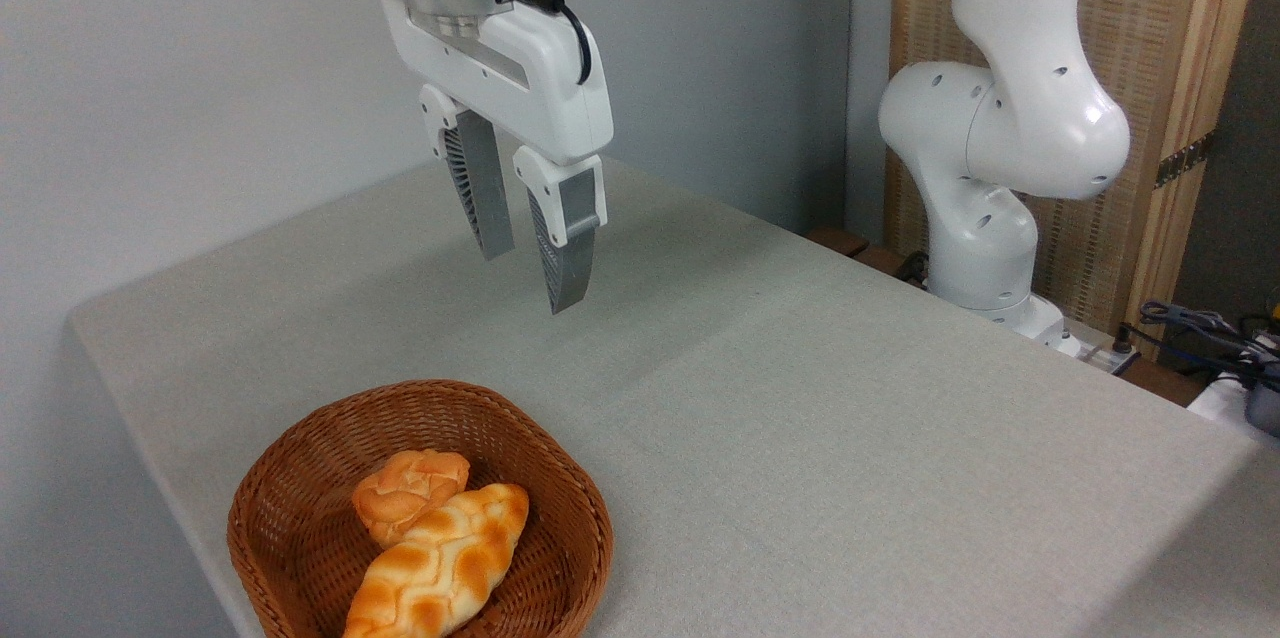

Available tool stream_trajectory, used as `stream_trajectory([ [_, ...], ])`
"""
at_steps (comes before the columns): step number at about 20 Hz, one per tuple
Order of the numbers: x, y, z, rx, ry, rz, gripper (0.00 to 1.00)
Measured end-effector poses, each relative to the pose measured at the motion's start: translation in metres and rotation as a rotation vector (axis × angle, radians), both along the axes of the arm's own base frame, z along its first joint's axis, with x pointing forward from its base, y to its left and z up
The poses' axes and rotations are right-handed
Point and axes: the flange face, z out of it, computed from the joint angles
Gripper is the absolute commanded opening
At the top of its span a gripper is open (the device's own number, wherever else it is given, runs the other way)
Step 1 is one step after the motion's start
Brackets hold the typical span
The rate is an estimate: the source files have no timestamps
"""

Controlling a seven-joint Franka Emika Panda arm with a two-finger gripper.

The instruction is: Put bread into the basket

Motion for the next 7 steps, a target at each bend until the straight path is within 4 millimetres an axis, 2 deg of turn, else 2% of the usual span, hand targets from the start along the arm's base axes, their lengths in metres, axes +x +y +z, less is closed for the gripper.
stream_trajectory([
  [7, -0.0002, -0.0008, -0.0013, 0.026, 0.002, -0.008, 1.00],
])
